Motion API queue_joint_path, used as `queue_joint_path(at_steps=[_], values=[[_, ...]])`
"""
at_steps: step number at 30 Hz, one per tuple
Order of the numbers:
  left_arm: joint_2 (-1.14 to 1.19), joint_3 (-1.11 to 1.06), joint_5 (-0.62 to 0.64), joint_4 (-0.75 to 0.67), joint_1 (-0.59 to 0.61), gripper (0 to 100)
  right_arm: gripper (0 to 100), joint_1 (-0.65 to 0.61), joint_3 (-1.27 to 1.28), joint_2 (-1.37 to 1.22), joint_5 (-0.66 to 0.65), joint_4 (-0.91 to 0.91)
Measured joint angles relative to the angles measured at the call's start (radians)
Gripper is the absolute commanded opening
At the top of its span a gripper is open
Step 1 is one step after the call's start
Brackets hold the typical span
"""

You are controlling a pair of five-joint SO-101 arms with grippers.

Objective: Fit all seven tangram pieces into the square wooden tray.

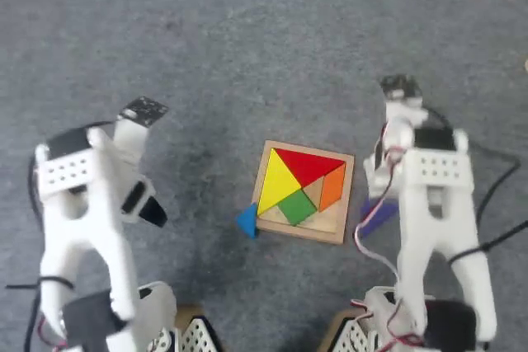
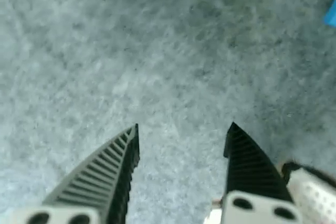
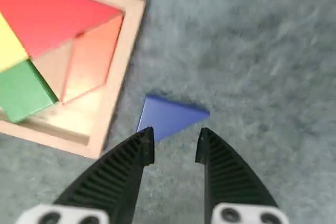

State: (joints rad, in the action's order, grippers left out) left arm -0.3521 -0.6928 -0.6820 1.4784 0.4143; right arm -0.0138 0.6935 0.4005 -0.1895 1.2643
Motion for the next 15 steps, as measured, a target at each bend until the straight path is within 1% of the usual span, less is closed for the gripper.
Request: queue_joint_path(at_steps=[3, 8, 12, 15], values=[[-0.044, -0.054, 0.025, -0.028, -0.040, 25, 13.3, 0.000, 0.118, 0.051, -0.003, -0.069], [-0.052, -0.135, 0.071, -0.086, -0.094, 25, 13.3, 0.009, 0.215, 0.068, 0.021, -0.144], [-0.052, -0.203, 0.112, -0.163, -0.180, 25, 13.3, 0.006, 0.242, 0.077, 0.071, -0.190], [-0.035, -0.209, 0.144, -0.206, -0.267, 25, 13.3, 0.009, 0.258, 0.084, 0.084, -0.203]])
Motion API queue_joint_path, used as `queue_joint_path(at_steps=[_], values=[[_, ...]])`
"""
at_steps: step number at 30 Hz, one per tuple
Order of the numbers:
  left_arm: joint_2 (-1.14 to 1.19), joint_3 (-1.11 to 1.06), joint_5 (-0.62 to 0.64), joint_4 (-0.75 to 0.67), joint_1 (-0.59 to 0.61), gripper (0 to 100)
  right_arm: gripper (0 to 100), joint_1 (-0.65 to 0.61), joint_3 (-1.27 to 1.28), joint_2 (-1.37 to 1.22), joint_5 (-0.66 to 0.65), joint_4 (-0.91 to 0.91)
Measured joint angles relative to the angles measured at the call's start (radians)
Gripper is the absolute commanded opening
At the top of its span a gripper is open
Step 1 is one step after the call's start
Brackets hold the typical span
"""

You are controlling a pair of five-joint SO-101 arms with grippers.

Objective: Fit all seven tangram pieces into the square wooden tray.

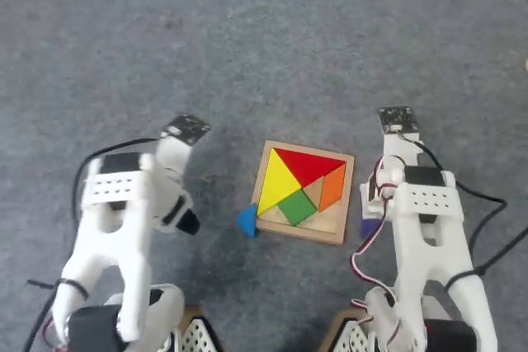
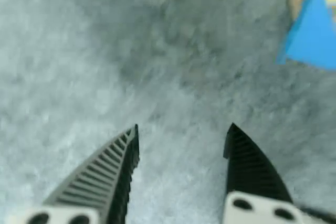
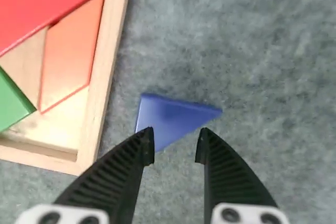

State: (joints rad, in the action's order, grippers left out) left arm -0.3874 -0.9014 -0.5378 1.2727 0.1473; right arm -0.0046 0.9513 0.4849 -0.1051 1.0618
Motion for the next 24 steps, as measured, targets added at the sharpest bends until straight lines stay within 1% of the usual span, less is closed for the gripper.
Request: queue_joint_path(at_steps=[4, 8, 17, 24], values=[[0.066, 0.000, 0.066, -0.038, -0.117, 25, 13.3, -0.005, 0.017, 0.002, 0.009, -0.003], [0.121, 0.000, 0.120, -0.078, -0.180, 25, 13.3, -0.002, 0.017, 0.002, 0.009, -0.008], [0.193, 0.005, 0.172, -0.137, -0.247, 25, 13.3, -0.002, 0.017, 0.002, 0.009, -0.008], [0.307, 0.127, 0.184, -0.137, -0.250, 25, 13.3, -0.003, 0.017, 0.002, 0.009, -0.008]])
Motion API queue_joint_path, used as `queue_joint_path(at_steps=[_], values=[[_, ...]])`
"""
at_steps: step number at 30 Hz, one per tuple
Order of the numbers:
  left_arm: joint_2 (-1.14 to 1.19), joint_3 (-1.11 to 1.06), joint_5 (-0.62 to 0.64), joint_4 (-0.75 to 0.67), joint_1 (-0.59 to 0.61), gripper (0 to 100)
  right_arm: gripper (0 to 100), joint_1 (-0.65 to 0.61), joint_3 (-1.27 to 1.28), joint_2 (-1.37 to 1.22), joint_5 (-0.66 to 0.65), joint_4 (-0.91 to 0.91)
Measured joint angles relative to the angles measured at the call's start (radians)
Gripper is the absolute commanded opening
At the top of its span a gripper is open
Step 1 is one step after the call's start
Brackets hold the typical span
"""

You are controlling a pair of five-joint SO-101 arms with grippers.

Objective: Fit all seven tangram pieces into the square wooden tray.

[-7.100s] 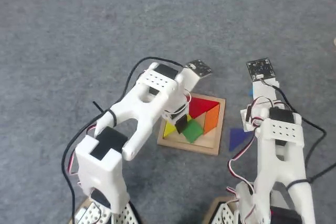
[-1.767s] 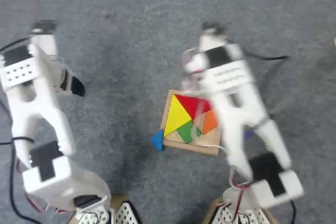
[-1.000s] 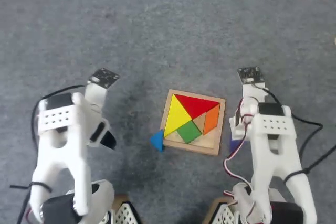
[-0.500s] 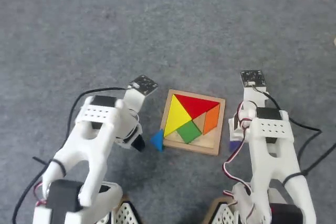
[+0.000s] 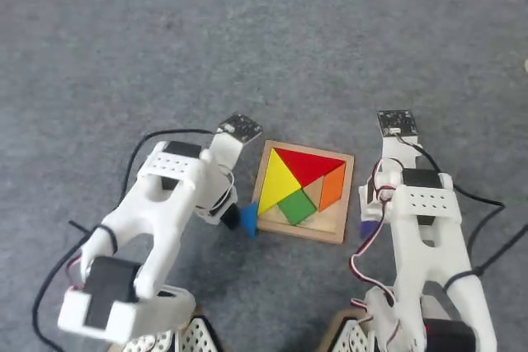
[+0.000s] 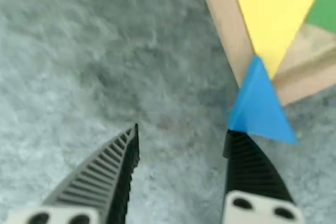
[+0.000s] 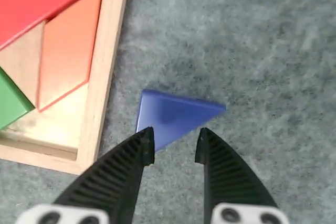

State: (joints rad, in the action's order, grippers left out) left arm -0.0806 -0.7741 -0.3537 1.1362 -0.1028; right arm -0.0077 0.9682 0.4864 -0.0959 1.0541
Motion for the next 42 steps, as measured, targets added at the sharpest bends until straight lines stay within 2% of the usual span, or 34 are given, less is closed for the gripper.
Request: queue_joint_path(at_steps=[7, 22, 31, 42], values=[[0.121, 0.124, 0.006, -0.002, -0.003, 25, 13.3, -0.002, 0.000, 0.000, 0.000, 0.000], [0.144, 0.209, 0.023, 0.023, -0.118, 25, 13.3, -0.002, 0.000, 0.000, 0.000, 0.000], [0.144, 0.242, 0.012, 0.074, -0.049, 25, 13.3, 0.000, 0.000, 0.000, 0.000, -0.002], [0.219, 0.313, 0.005, 0.035, -0.021, 25, 13.3, -0.002, 0.000, 0.000, 0.000, -0.002]])
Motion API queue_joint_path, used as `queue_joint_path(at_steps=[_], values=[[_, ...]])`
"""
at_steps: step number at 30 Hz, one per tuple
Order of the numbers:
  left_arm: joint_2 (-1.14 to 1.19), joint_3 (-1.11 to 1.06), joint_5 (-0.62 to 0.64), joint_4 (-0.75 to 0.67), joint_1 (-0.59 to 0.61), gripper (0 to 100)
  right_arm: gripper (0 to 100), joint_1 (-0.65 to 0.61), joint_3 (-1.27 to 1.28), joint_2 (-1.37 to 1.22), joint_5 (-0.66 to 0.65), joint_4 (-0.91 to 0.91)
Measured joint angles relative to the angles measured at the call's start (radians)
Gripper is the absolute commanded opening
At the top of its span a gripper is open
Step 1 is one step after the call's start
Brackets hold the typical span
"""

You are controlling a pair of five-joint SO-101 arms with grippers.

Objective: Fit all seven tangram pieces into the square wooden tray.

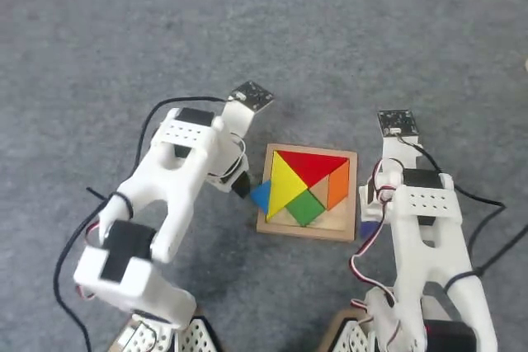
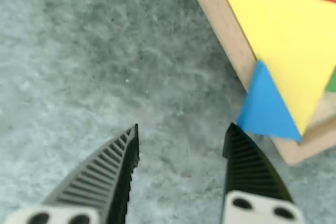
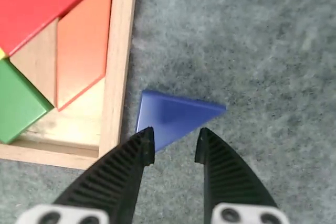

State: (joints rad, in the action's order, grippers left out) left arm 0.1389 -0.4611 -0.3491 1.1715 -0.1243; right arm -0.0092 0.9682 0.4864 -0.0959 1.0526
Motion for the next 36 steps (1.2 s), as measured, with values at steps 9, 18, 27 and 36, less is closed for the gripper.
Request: queue_joint_path(at_steps=[9, 18, 27, 36], values=[[0.095, 0.064, 0.014, 0.017, -0.044, 25, 13.3, -0.018, 0.000, 0.000, 0.000, 0.000], [0.023, 0.064, 0.049, 0.078, -0.127, 25, 13.3, -0.018, 0.000, 0.000, 0.000, 0.000], [0.023, 0.066, 0.064, 0.092, -0.127, 25, 13.3, -0.018, 0.000, 0.000, 0.000, 0.000], [0.023, 0.215, 0.064, 0.201, -0.127, 25, 13.3, -0.018, 0.000, 0.000, 0.000, 0.000]])
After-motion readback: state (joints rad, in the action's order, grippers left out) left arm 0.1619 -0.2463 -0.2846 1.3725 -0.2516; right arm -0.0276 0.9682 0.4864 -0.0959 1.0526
